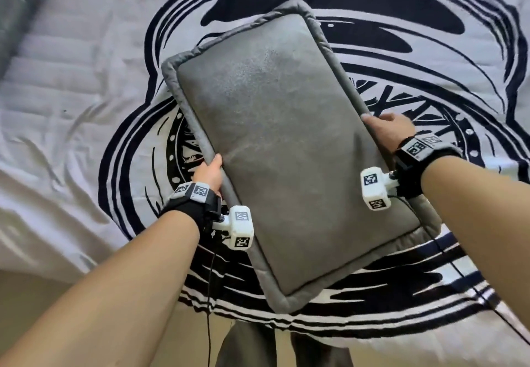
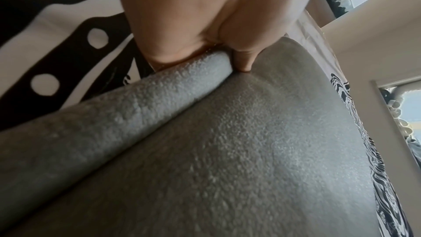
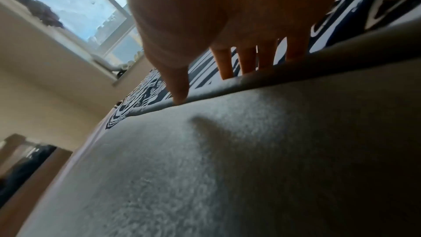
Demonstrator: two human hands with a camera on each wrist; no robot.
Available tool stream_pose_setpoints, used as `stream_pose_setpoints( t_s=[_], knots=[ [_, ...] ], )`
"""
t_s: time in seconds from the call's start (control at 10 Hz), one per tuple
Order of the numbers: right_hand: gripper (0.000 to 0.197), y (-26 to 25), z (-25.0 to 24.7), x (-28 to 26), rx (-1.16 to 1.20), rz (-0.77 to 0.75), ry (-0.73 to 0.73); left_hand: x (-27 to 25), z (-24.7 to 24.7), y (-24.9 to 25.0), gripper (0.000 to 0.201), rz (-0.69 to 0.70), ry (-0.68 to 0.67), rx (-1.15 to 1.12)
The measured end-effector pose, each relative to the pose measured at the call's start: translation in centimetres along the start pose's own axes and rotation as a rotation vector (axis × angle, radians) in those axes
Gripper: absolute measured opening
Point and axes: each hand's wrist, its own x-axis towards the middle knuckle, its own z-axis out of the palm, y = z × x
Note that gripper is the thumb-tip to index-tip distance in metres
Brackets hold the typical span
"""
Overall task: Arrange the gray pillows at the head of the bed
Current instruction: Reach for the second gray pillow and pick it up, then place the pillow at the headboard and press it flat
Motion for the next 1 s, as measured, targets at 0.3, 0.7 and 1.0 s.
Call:
stream_pose_setpoints(
  t_s=[0.3, 0.7, 1.0],
  knots=[
    [0.119, 1.0, 2.6, -1.3, 0.096, 0.059, -0.067, -4.1, -0.8, 3.3, 0.070, -0.075, -0.159, -0.357],
    [0.047, -7.7, -1.6, -19.3, 0.519, 0.108, -0.102, -13.6, -12.6, 11.8, 0.083, 0.325, -0.053, -0.273],
    [0.076, -14.5, -3.0, -30.9, 0.545, 0.036, -0.216, -26.8, -27.3, 16.0, 0.045, 0.459, -0.093, -0.263]
  ],
)
